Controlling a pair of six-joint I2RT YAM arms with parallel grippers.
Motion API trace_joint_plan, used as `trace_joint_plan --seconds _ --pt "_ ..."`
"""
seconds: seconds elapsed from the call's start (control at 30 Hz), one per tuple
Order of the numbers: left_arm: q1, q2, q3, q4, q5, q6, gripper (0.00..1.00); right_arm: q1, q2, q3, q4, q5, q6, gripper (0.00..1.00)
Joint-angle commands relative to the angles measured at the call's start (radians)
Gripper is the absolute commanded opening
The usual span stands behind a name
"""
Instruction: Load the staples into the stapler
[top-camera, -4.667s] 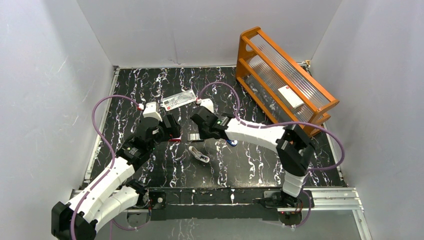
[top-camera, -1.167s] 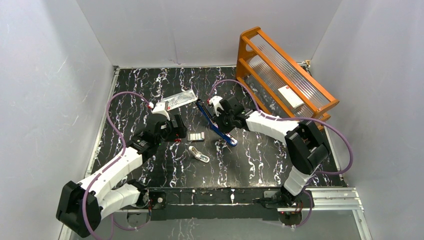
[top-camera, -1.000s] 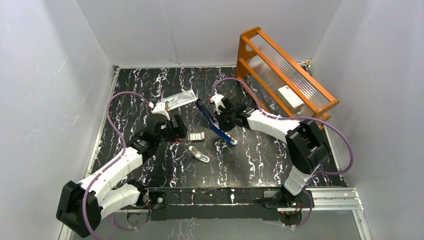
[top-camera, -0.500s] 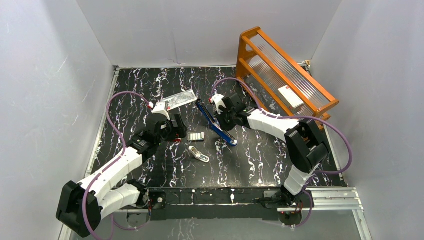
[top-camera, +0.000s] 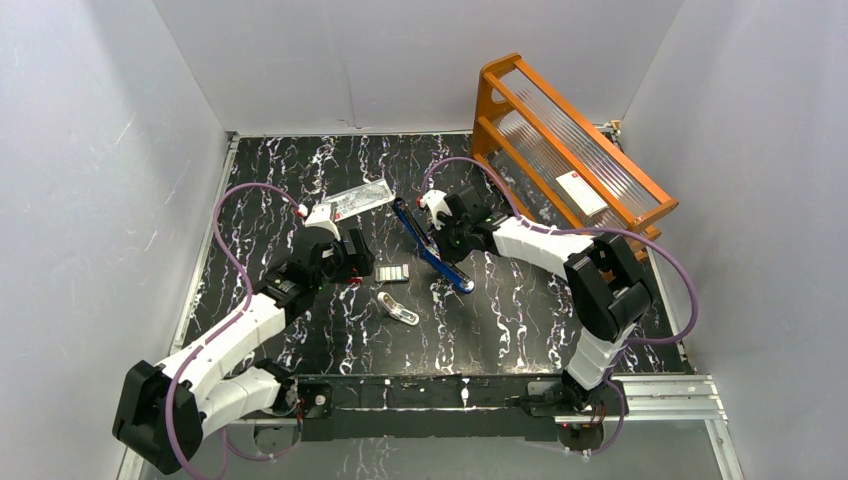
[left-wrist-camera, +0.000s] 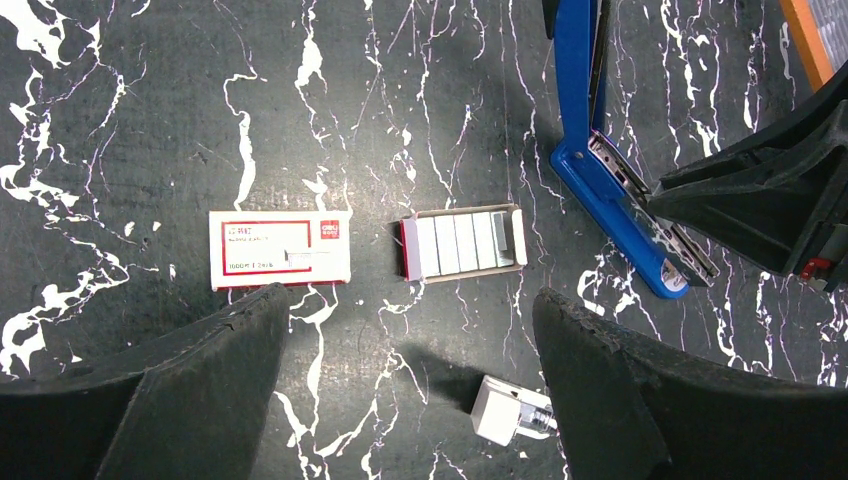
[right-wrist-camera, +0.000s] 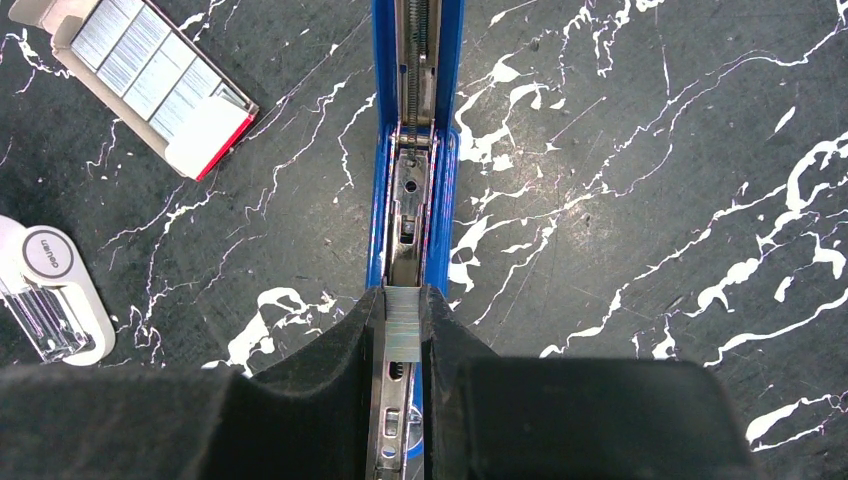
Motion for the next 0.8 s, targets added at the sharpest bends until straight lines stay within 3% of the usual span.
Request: trace_joint_plan --seconds 0.0,0.77 --pt "0.002 0.003 0.009 0.014 -0.006 0.007 0.88 -0.007 0.002 0.034 0.03 -0.025 -0.015 0.19" --pt "0.002 0.013 0.009 0.019 -0.006 0.008 0.88 -0.024 0.018 0.023 0.02 -0.051 -0.024 0.17"
